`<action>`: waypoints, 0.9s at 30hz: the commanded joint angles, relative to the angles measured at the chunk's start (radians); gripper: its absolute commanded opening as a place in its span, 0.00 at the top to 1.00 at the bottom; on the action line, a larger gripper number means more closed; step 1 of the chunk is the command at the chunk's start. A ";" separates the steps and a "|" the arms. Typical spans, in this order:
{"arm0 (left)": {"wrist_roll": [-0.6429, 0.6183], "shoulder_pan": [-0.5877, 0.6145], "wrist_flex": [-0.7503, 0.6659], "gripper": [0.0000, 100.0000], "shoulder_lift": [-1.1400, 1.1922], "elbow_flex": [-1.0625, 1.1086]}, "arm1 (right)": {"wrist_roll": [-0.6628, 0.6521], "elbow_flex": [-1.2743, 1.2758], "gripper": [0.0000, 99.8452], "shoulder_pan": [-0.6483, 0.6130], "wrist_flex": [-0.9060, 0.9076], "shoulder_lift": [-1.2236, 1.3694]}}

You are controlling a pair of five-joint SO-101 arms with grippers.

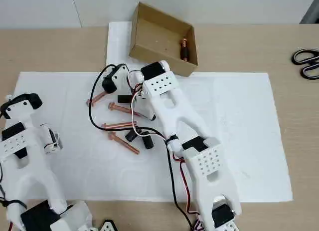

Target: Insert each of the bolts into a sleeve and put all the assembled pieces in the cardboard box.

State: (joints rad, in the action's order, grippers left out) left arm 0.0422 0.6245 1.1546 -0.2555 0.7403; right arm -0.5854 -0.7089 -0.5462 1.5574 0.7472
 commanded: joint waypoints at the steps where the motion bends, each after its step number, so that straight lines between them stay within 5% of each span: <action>1: 0.003 0.006 0.017 0.87 -0.044 -0.015 | 0.014 -0.038 0.96 0.012 -0.050 0.013; 12: 0.002 0.005 0.017 0.87 -0.044 -0.015 | 0.014 -0.038 0.96 0.005 -0.031 0.097; 20: 0.002 0.005 0.017 0.87 -0.043 -0.007 | 0.014 -0.038 0.75 -0.016 0.019 0.097; 23: 0.002 0.003 0.018 0.87 -0.043 -0.007 | 0.017 -0.038 0.79 -0.015 0.012 0.101; 27: 0.002 -0.002 0.018 0.87 -0.043 -0.007 | 0.018 -0.038 0.98 -0.013 0.019 0.101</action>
State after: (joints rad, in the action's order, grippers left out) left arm 0.0422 0.6276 1.1669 -0.2570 0.7403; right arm -0.5777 -0.7488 -0.5585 1.5604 0.8454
